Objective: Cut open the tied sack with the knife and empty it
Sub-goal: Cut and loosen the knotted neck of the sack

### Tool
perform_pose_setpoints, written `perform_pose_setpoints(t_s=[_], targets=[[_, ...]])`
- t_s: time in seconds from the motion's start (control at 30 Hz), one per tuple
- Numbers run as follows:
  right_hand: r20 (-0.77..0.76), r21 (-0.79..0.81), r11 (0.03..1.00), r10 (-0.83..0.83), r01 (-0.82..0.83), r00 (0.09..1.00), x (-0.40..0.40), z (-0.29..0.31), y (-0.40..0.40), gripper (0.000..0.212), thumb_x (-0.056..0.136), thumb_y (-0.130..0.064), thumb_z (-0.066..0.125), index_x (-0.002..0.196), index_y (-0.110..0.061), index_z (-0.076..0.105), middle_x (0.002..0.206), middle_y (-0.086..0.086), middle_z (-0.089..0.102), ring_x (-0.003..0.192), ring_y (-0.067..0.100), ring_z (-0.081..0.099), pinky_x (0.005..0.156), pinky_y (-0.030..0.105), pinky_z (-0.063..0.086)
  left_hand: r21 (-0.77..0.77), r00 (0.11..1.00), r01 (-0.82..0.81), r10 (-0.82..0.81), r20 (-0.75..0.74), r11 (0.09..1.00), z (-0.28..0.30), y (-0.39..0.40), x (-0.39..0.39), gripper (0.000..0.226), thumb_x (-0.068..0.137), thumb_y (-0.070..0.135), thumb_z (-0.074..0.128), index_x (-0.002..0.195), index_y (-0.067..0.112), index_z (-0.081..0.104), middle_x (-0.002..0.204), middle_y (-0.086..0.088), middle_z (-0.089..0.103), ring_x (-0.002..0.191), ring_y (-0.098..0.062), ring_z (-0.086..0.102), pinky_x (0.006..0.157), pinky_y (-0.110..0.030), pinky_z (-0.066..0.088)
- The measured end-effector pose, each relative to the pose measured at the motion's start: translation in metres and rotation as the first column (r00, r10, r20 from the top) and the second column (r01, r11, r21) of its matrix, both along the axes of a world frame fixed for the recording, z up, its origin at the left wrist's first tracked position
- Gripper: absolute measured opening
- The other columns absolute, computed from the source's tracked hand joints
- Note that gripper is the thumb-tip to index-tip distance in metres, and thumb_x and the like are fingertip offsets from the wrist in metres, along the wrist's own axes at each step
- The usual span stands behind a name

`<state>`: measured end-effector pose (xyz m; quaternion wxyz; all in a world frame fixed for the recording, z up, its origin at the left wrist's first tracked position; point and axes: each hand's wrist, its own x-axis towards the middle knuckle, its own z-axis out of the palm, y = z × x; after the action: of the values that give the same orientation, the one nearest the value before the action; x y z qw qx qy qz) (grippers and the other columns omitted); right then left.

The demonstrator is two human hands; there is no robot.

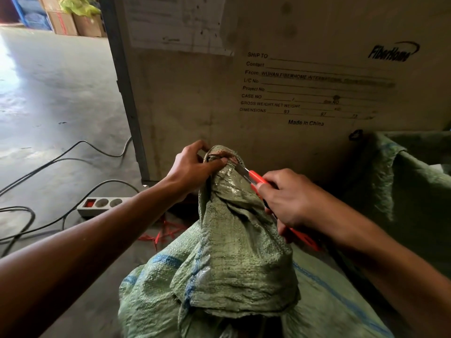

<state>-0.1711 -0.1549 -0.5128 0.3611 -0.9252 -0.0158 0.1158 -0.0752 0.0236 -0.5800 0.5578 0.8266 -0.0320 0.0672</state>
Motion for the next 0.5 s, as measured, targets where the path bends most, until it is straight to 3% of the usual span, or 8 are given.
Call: perform_pose_setpoints(t_s=[0.13,0.4,0.5], targets=[[-0.002,-0.013,1.0,0.006,-0.006,1.0,0.0004,-0.0009,0.0007,0.026,0.097,-0.029,0.041,0.078,-0.013,0.05,0.067,0.009,0.058,0.03,0.009,0.056,0.032,0.018,0.041,0.0,1.0,-0.013,0.013,0.018,1.0,-0.0015,-0.0018,0.0005,0.03,0.072,0.039,0.078,0.089,0.019,0.063,0.079,-0.008,0.074,0.065,-0.019,0.068,0.057,-0.032,0.056],[-0.01,-0.059,0.998,-0.008,0.008,1.0,0.0,-0.0014,0.0043,0.026,0.096,-0.022,0.044,0.081,-0.004,0.055,0.062,0.012,0.059,0.031,0.013,0.058,0.032,0.018,0.041,0.043,0.994,-0.051,0.047,0.097,0.998,0.0005,-0.0045,-0.005,0.031,0.071,0.041,0.078,0.088,0.019,0.064,0.074,0.0,0.071,0.059,-0.009,0.063,0.043,-0.015,0.045],[-0.041,-0.089,0.996,-0.011,0.007,0.999,0.0012,0.0021,0.0063,0.023,0.097,-0.02,0.045,0.089,-0.002,0.057,0.064,0.014,0.062,0.032,0.015,0.058,0.032,0.02,0.043,0.058,0.989,-0.072,0.063,0.135,0.996,0.0038,-0.0059,-0.0078,0.032,0.072,0.039,0.078,0.089,0.016,0.064,0.078,-0.005,0.072,0.066,-0.016,0.067,0.052,-0.024,0.053]])
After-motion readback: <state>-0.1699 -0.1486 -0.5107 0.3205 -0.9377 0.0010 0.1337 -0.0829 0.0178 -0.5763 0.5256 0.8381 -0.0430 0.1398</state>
